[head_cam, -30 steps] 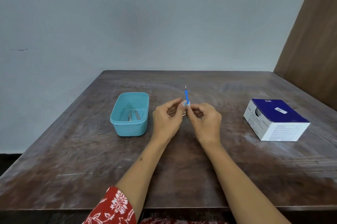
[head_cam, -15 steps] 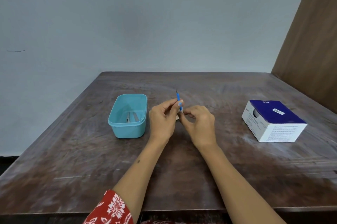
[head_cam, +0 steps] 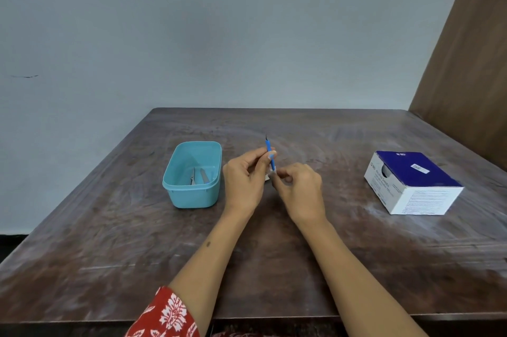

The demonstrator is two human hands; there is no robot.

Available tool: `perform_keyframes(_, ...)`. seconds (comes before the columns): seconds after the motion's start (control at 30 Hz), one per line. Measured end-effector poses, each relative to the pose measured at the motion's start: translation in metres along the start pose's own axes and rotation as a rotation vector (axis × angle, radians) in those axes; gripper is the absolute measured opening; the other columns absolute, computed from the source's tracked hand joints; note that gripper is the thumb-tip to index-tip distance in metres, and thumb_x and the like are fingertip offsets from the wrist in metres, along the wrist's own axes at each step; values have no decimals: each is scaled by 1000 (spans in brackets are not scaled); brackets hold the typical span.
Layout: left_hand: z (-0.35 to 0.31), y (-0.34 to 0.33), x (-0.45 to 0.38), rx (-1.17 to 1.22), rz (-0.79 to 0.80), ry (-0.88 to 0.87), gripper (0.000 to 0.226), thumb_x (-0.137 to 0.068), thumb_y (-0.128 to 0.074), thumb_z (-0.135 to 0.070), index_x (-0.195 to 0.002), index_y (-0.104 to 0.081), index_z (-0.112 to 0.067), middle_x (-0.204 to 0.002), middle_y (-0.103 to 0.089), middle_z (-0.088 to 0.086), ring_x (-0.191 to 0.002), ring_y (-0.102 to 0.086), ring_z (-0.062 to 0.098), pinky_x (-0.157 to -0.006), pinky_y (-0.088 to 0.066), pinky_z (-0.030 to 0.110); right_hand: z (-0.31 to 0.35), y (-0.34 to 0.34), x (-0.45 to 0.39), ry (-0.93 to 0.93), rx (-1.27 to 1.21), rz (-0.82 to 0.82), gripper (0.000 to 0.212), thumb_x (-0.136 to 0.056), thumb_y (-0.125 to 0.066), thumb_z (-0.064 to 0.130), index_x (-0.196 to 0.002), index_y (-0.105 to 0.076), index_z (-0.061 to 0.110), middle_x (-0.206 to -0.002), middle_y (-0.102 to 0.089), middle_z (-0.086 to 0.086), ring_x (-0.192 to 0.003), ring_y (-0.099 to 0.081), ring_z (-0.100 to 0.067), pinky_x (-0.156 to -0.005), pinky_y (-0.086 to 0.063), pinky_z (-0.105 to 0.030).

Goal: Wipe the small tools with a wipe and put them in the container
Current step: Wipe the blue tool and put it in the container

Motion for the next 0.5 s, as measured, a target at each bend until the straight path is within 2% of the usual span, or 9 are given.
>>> perform_keyframes(0.2, -2, 2, -1, 9, -3, -1, 15, -86, -65, -17, -98, -70, -24, -81, -73, -2, -80, -71, 18, -76, -58, 42, 13, 7, 1, 80, -26, -56, 8, -78, -75, 18, -83, -74, 11, -74, -67, -2, -71, -57, -18, -64, -45, -27)
perform_keyframes(0.33, 0, 0, -1, -1, 6, -10, 17, -85, -65, -22, -100, -71, -26, -84, -73, -6, -82, -71, 18, -76, -58, 46, 4, 2, 0, 6, -1, -3, 9, -80, -72, 20, -83, -74, 12, -76, -67, -3, -74, -57, -22, -67, -41, -29)
perform_keyframes(0.5, -1, 2, -1, 18, -1, -8, 17, -86, -65, -19, -93, -71, -33, -80, -73, -4, -80, -70, 25, -75, -57, 49, 14, 8, 1, 76, -12, -63, 8, -78, -75, 18, -82, -74, 12, -73, -67, -1, -71, -56, -17, -64, -42, -25)
Point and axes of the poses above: each hand's wrist, its own x-axis away from the middle knuckle, its own y-axis out of the back of the hand, z = x × y, the point moved 8 cm from there along -x, towards the middle knuckle
